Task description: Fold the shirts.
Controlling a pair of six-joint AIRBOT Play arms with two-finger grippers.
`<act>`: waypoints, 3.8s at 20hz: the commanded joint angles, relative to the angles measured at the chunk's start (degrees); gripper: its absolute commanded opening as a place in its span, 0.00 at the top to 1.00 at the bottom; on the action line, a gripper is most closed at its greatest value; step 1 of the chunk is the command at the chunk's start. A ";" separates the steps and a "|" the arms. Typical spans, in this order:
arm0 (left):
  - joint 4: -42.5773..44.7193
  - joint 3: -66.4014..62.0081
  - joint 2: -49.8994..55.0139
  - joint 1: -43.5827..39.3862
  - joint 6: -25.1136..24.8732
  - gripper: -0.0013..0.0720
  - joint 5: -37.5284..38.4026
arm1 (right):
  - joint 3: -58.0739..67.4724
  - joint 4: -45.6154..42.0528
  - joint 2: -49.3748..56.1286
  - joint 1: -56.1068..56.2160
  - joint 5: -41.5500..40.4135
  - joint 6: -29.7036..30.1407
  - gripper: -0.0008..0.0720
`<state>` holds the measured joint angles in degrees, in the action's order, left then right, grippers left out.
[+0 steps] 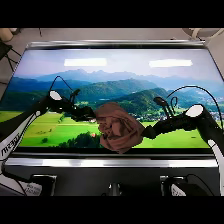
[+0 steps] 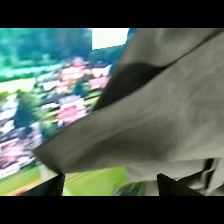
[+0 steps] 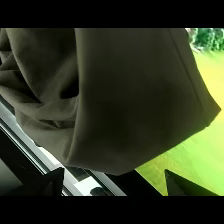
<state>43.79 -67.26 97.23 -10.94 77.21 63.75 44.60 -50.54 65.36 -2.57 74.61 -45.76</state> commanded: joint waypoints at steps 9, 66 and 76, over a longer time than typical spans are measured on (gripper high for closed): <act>-3.91 0.28 -0.02 -1.66 -0.79 0.95 -10.23 | -1.64 1.77 5.51 11.15 -13.86 -1.66 0.04; 1.25 30.97 -24.83 -18.43 5.01 0.95 -14.25 | 5.86 2.49 18.51 10.43 -3.98 -3.87 0.01; 10.45 20.33 -37.48 -8.92 5.09 0.95 -11.45 | 17.77 -8.37 13.86 10.99 -3.15 -1.95 0.96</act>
<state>49.17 -41.01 64.51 -24.77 82.32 50.96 55.96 -51.24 82.91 10.72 67.90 -48.27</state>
